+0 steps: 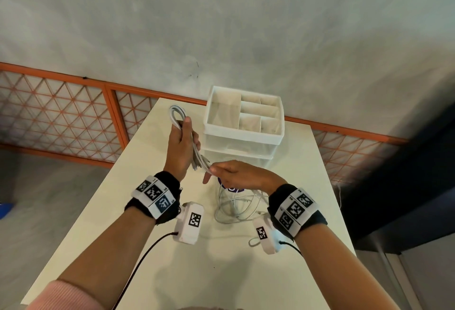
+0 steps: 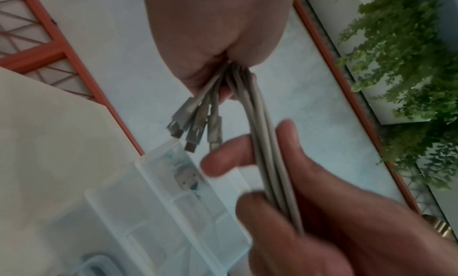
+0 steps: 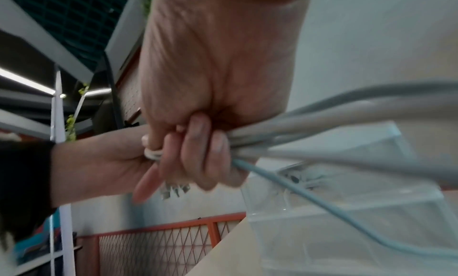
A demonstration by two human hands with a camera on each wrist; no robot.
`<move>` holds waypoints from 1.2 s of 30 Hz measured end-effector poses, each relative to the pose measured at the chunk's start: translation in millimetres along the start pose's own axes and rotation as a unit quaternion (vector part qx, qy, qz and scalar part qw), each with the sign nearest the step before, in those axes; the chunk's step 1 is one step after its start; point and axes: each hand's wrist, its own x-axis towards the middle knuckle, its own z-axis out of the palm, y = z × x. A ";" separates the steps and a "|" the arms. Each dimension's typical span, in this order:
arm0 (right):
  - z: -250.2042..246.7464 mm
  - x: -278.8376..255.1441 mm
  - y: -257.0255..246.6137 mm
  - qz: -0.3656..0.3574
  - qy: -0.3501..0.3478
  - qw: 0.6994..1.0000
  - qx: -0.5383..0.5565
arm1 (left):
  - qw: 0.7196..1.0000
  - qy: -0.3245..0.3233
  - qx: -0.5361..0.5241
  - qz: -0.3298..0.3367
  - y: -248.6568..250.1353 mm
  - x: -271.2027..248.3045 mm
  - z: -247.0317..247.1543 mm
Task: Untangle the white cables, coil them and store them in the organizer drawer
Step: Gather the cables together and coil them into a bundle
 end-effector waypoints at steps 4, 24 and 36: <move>-9.1 -19.5 15.4 0.033 -0.074 0.993 0.084 | 0.999 0.016 -0.017 0.026 6.9 12.8 -17.5; -43.5 -28.2 -40.2 -0.074 0.200 0.977 -0.008 | 0.964 -0.252 0.045 -0.073 20.9 -23.1 15.7; -42.5 -28.7 -51.5 -0.095 0.181 0.978 -0.052 | 0.951 -0.273 -0.013 -0.147 31.3 -33.7 21.9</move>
